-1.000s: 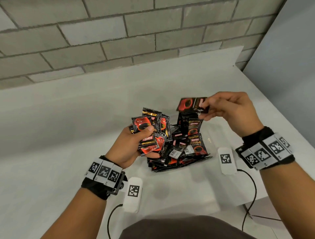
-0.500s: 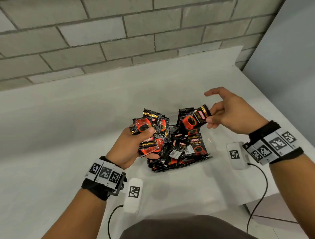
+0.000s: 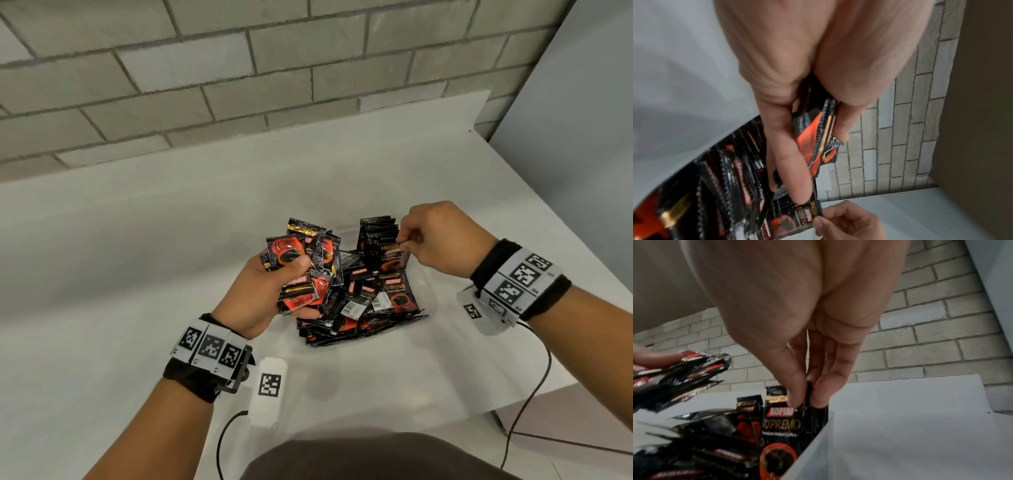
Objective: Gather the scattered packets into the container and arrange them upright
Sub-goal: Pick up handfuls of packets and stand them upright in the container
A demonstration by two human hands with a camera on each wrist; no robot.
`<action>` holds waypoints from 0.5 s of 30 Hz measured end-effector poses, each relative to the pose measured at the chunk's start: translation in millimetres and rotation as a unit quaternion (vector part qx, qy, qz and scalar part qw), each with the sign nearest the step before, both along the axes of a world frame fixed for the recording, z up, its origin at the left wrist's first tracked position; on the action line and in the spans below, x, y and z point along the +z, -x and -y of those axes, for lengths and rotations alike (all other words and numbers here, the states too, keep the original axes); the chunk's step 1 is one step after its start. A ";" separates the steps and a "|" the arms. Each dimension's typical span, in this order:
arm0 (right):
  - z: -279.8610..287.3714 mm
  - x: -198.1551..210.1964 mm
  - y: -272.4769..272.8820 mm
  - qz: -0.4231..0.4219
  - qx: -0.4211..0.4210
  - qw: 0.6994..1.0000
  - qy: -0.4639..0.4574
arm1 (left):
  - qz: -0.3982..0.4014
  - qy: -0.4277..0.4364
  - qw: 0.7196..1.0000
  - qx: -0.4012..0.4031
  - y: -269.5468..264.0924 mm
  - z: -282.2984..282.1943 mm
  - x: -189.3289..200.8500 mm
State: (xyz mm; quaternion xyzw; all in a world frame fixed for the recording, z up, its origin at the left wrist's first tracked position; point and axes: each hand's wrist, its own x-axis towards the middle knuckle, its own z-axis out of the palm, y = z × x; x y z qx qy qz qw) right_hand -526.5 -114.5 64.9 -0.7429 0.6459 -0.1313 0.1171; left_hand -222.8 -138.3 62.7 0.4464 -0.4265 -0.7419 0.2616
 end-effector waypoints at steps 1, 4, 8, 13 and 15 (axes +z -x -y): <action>0.5 -2.2 -2.5 -0.009 0.000 1.000 -0.016 | 0.001 0.000 1.000 0.000 0.1 -0.1 0.0; 4.3 -7.3 -7.1 -0.039 -0.016 0.998 -0.040 | 0.002 0.002 1.000 -0.007 1.2 -0.2 0.3; 11.9 -4.4 -5.0 -0.055 -0.058 0.995 -0.056 | 0.002 0.006 1.000 -0.016 3.2 -0.1 2.8; 9.3 12.9 -11.6 -0.015 -0.059 0.996 -0.069 | -0.001 0.009 1.000 -0.024 6.8 -0.6 7.0; 5.0 24.4 -23.0 0.059 -0.050 0.996 -0.047 | -0.004 0.009 0.999 -0.034 8.7 -1.5 9.4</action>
